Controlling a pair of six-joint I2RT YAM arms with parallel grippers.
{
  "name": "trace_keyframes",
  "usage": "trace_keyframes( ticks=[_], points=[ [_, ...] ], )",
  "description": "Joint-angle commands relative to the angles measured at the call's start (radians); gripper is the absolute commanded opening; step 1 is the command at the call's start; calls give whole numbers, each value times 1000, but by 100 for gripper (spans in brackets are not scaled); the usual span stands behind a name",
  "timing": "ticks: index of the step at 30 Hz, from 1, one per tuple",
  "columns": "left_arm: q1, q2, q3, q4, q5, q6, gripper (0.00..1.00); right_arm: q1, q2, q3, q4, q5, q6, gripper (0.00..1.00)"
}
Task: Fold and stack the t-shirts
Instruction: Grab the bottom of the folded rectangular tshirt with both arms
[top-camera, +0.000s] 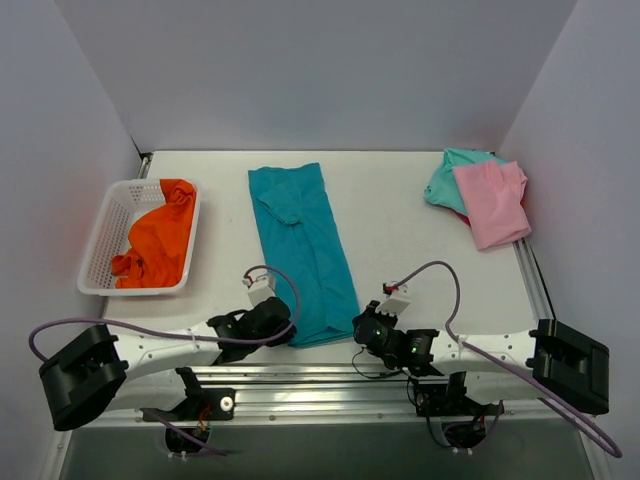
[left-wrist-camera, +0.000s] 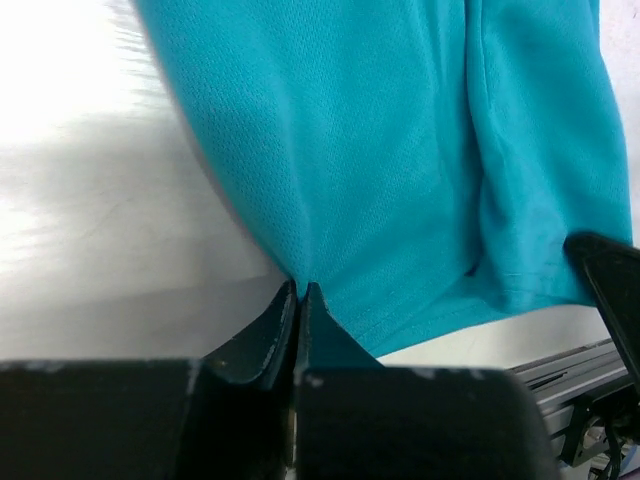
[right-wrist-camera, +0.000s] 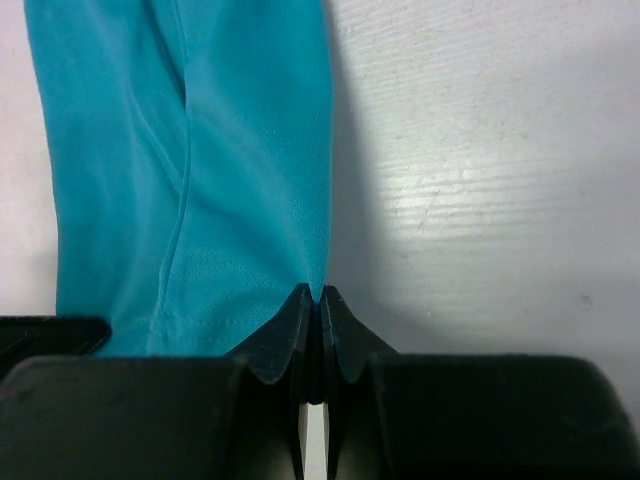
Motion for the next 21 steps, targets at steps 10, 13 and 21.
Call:
trace_keyframes(
  ticks=[10, 13, 21],
  points=[
    [-30, -389, -45, -448, -88, -106, 2, 228, -48, 76, -280, 157, 236, 0],
    [-31, -463, -25, -518, -108, -108, 2, 268, -5, 159, -357, 196, 245, 0],
    [-22, -468, 141, -623, -223, -43, 2, 213, 83, 356, -375, 316, 49, 0]
  ],
)
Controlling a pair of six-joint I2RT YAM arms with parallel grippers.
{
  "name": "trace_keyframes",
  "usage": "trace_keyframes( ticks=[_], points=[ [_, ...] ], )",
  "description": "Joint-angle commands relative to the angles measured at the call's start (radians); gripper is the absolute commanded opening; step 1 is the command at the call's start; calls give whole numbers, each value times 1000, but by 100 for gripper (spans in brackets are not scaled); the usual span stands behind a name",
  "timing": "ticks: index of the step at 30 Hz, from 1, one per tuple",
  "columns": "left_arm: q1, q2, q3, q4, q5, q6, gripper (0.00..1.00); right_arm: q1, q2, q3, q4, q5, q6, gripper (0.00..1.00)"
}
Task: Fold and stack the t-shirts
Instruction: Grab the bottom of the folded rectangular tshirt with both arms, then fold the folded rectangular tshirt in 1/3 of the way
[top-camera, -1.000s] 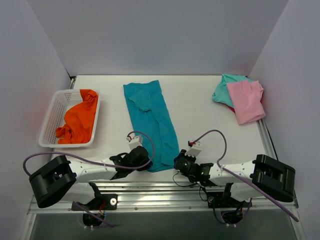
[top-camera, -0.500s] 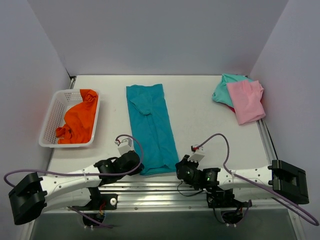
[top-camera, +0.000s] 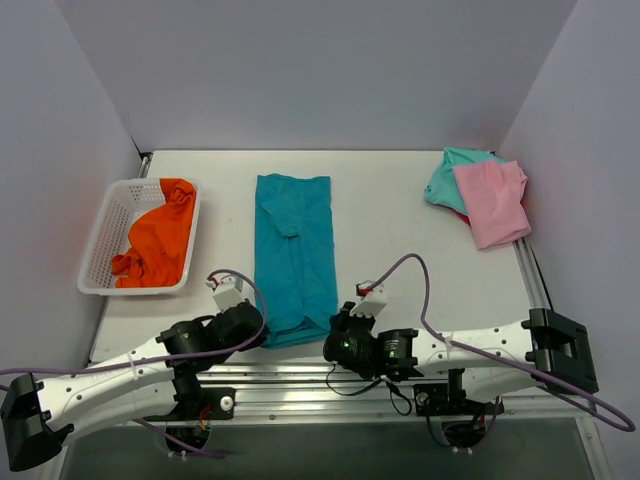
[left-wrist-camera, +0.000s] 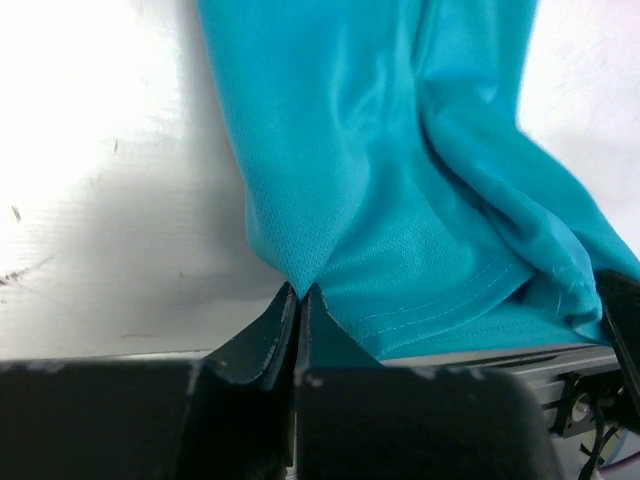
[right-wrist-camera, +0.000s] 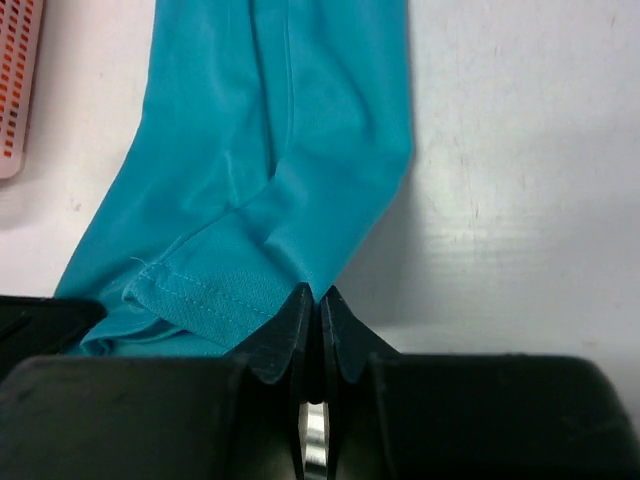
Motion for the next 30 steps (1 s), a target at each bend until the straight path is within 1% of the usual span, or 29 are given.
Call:
trace_keyframes(
  ticks=[1, 5, 6, 8, 9, 11, 12, 13, 15, 16, 18, 19, 25, 26, 27, 28, 29, 30],
  points=[
    [11, 35, 129, -73, -115, 40, 2, -56, 25, 79, -38, 133, -145, 0],
    [52, 106, 218, -7, -129, 133, 7, -148, 63, 146, 48, 116, -299, 0],
    [95, 123, 230, 40, -120, 156, 7, -189, 74, 154, 68, 106, -325, 0],
    [150, 182, 255, 83, -69, 216, 7, -229, 109, 191, 89, 93, -388, 0],
    [203, 199, 273, 132, -55, 231, 7, -264, 121, 200, 102, 96, -411, 0],
    [253, 253, 290, 174, -17, 273, 6, -303, 160, 224, 135, 81, -469, 0],
    [277, 268, 301, 221, -5, 285, 6, -323, 176, 243, 151, 72, -489, 0],
    [326, 300, 306, 243, 9, 293, 6, -367, 190, 251, 184, 46, -506, 0],
    [371, 359, 313, 307, 52, 307, 6, -410, 253, 293, 206, 8, -548, 0],
    [411, 382, 316, 330, 71, 310, 6, -445, 275, 310, 218, -15, -557, 0],
    [445, 429, 329, 381, 116, 320, 5, -472, 345, 344, 227, -40, -588, 0],
    [468, 477, 344, 395, 121, 322, 4, -496, 389, 375, 238, -60, -595, 0],
    [570, 656, 401, 505, 207, 345, 4, -599, 542, 493, 281, -158, -634, 0],
    [595, 685, 430, 519, 210, 348, 4, -622, 596, 540, 281, -173, -638, 0],
    [610, 752, 448, 524, 219, 351, 7, -637, 630, 571, 278, -187, -640, 0],
    [626, 788, 470, 531, 230, 357, 15, -649, 661, 605, 261, -201, -645, 0],
    [664, 831, 521, 533, 242, 357, 28, -662, 724, 675, 251, -210, -645, 0],
    [684, 913, 551, 533, 253, 354, 63, -688, 756, 714, 238, -221, -648, 3]
  ],
)
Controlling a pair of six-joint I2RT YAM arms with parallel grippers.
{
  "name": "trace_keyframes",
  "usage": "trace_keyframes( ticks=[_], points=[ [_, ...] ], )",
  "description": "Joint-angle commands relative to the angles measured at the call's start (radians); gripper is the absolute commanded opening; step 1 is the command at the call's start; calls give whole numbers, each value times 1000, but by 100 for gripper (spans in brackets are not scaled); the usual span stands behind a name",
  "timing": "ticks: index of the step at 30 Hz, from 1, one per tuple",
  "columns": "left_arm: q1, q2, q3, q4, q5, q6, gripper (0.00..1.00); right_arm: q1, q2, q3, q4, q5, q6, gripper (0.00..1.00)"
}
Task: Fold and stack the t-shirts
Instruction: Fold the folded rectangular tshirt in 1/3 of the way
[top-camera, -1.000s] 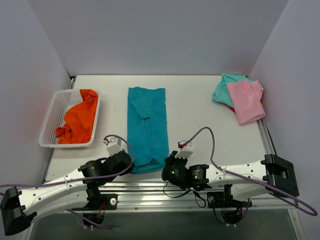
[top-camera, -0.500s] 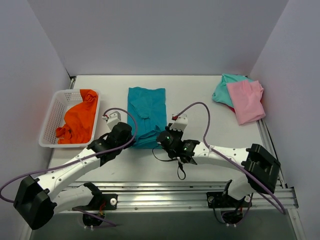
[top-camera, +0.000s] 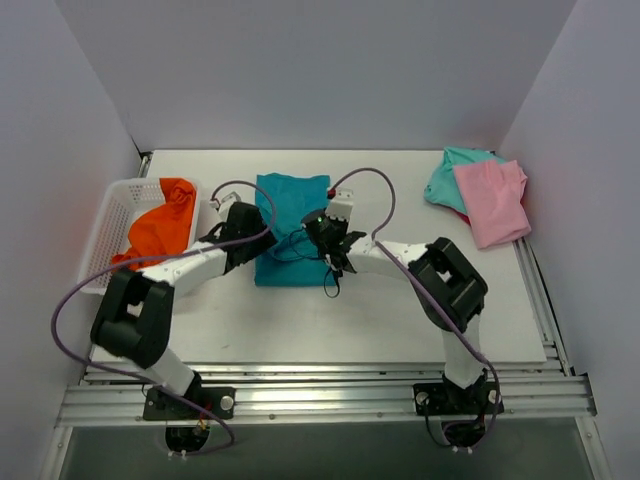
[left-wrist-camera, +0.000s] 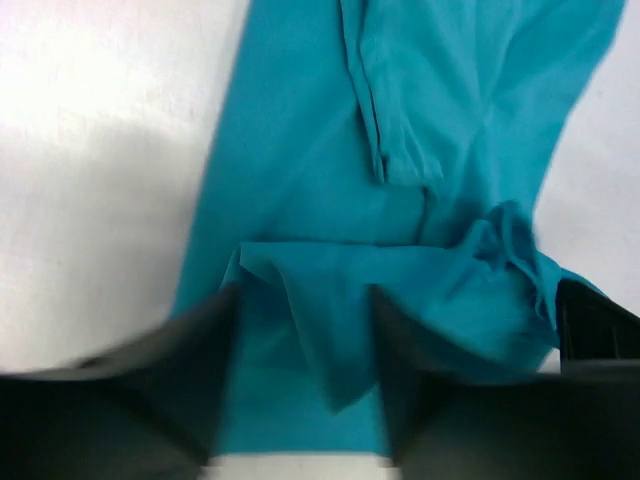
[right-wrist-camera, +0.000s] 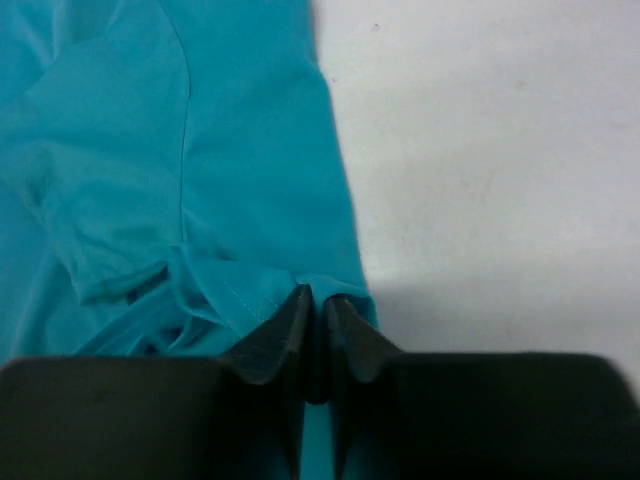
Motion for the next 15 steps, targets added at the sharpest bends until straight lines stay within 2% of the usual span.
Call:
trace_keyframes(
  ticks=[1, 2, 3, 4, 5, 7, 10, 12, 15],
  points=[
    [89, 153, 129, 83, 58, 15, 78, -64, 104, 152, -25, -39, -48, 13],
    [115, 198, 165, 87, 115, 15, 86, -78, 151, 230, -31, -47, -62, 54],
    [135, 238, 245, 82, 130, 12, 96, -90, 170, 267, -41, -47, -65, 74],
    [167, 308, 288, 76, 149, 11, 94, -113, 184, 304, -54, -47, -71, 92],
    [179, 339, 337, 64, 164, 18, 94, -127, 206, 347, -71, -47, -80, 100],
    [210, 399, 478, -5, 178, 24, 94, -149, 217, 468, -123, -10, -106, 100],
    [230, 367, 552, -94, 151, 29, 94, -155, 170, 525, -133, 36, -168, 100],
    [230, 263, 507, -59, 128, 32, 94, -156, 129, 479, -102, 54, -201, 100],
    [219, 110, 359, 4, 134, 24, 94, -158, 29, 381, -44, 87, -206, 100]
  ],
)
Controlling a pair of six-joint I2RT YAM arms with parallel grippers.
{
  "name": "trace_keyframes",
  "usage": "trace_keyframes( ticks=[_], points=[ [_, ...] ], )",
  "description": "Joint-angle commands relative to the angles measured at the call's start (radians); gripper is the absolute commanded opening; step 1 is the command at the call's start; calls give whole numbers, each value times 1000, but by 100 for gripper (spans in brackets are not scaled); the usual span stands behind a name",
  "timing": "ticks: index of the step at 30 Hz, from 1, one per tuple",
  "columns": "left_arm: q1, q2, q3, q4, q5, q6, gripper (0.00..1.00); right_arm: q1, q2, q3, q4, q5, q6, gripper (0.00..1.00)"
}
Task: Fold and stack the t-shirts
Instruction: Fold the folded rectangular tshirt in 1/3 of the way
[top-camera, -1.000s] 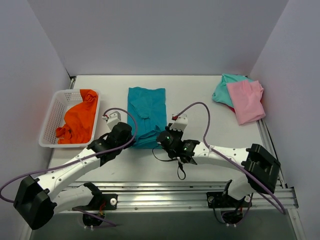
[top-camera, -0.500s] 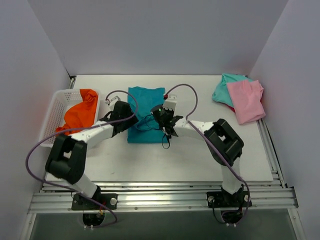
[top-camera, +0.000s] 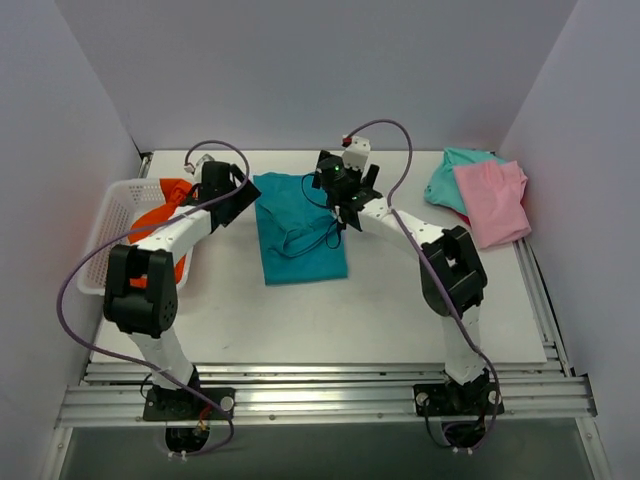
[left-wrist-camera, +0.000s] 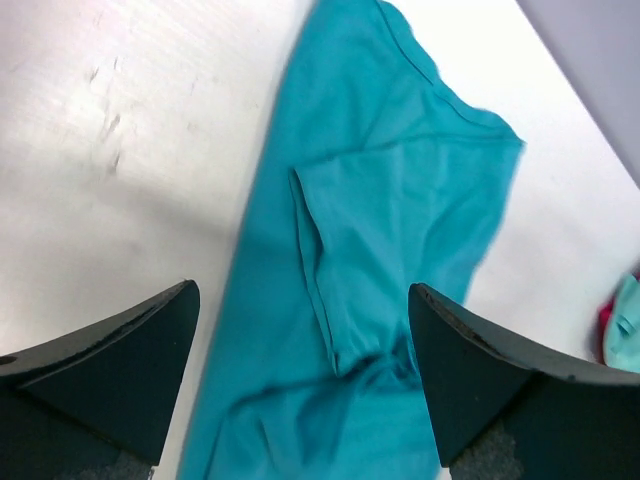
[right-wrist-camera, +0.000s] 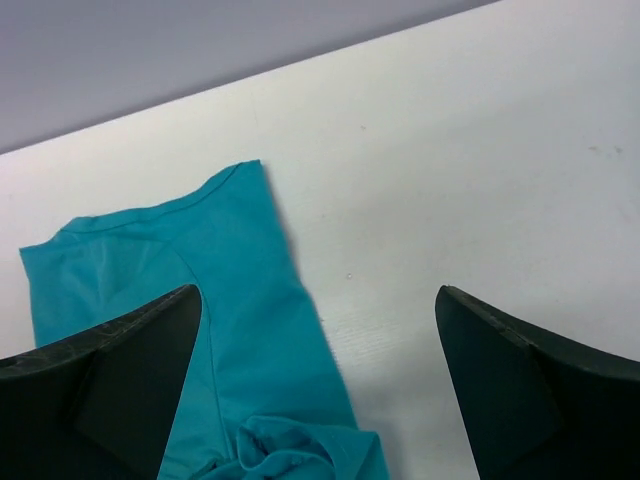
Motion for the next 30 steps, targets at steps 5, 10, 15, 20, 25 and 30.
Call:
trace_keyframes(
  ticks=[5, 10, 15, 20, 25, 30],
  points=[
    [-127, -383, -317, 149, 26, 8, 98, 9, -285, -336, 117, 43, 9, 100],
    [-253, -402, -411, 191, -22, 6, 99, 8, -385, -501, 166, 36, 55, 100],
    [-293, -335, -424, 233, 4, 6, 93, 8, -413, -573, 174, 33, 67, 100],
    [-310, -275, -393, 227, -8, 13, 92, 5, -414, -588, 174, 37, 69, 100],
    [-310, -215, -367, 238, 0, 14, 90, 2, -407, -593, 172, 48, 69, 100],
    [-317, -178, -362, 256, -6, 6, 82, -8, -392, -597, 171, 49, 67, 100]
  ],
)
